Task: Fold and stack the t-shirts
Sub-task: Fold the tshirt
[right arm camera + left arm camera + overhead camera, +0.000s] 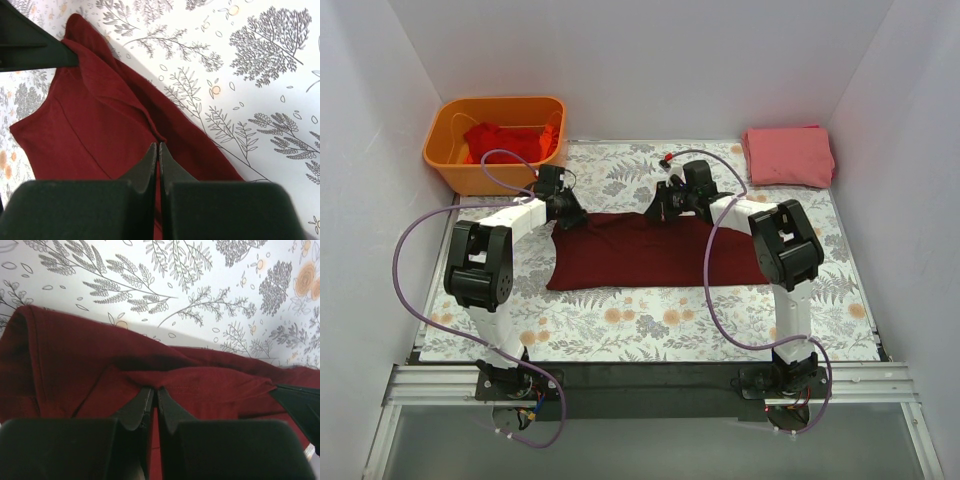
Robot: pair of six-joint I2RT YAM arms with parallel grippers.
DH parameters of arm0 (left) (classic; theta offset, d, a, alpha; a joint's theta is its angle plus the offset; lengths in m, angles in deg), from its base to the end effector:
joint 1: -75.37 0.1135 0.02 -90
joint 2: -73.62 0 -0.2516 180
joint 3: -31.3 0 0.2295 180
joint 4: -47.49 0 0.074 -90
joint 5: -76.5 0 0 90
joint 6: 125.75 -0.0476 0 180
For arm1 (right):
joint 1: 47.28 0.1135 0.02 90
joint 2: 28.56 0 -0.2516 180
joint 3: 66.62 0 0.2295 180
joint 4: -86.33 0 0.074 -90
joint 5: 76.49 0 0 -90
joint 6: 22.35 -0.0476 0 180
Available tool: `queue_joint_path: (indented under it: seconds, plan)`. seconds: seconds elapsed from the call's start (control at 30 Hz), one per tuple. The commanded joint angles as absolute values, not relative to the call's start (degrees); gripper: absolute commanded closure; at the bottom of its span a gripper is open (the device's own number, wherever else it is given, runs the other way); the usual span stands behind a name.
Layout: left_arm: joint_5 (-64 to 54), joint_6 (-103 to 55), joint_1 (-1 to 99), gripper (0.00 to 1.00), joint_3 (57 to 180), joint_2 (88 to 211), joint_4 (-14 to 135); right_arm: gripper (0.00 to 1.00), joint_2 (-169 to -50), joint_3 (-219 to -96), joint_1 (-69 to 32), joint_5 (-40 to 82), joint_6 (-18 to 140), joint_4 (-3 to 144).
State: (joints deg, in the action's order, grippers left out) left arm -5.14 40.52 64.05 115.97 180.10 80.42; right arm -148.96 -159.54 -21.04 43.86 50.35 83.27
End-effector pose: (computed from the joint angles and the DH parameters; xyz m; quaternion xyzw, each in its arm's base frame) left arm 0.3657 -0.0803 0.1706 -0.4917 0.8137 -0.2592 0.1700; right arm 0.3930 0.2205 0.1661 -0.1947 0.8254 0.3886 0.3602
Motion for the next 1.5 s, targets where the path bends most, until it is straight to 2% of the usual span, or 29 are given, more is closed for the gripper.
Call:
queue_joint_path:
  seconds: [0.0, 0.1, 0.37, 0.6, 1.0, 1.4, 1.47]
  plan:
    - [-1.64, 40.54, 64.47, 0.95, 118.17, 178.39, 81.63, 0.99, -144.4, -159.04, -21.17, 45.68, 52.79, 85.05]
    - [-0.93, 40.71, 64.47, 0.91, 118.78, 177.42, 83.11, 0.99, -143.61, -158.86, -21.0, 46.29, 54.02, 84.88]
    - [-1.81, 40.54, 65.43, 0.9, 120.11, 176.55, 90.5, 0.99, -142.29, -157.81, -19.94, 47.0, 58.94, 80.67]
    - [-1.55, 39.84, 66.31, 1.0, 118.88, 175.58, 92.26, 0.99, -142.11, -157.1, -18.45, 46.21, 63.07, 77.33]
    - [-4.62, 38.96, 66.58, 1.0, 117.65, 172.32, 95.77, 0.99, -139.65, -155.35, -15.99, 43.05, 69.21, 73.72]
    - [-9.81, 39.04, 66.84, 1.0, 116.15, 175.93, 97.62, 0.99, -140.27, -155.17, -12.91, 42.25, 72.92, 69.33]
    - [-10.42, 39.04, 66.84, 1.0, 116.24, 176.28, 98.23, 0.95, -140.35, -155.17, -12.65, 42.6, 73.01, 68.88]
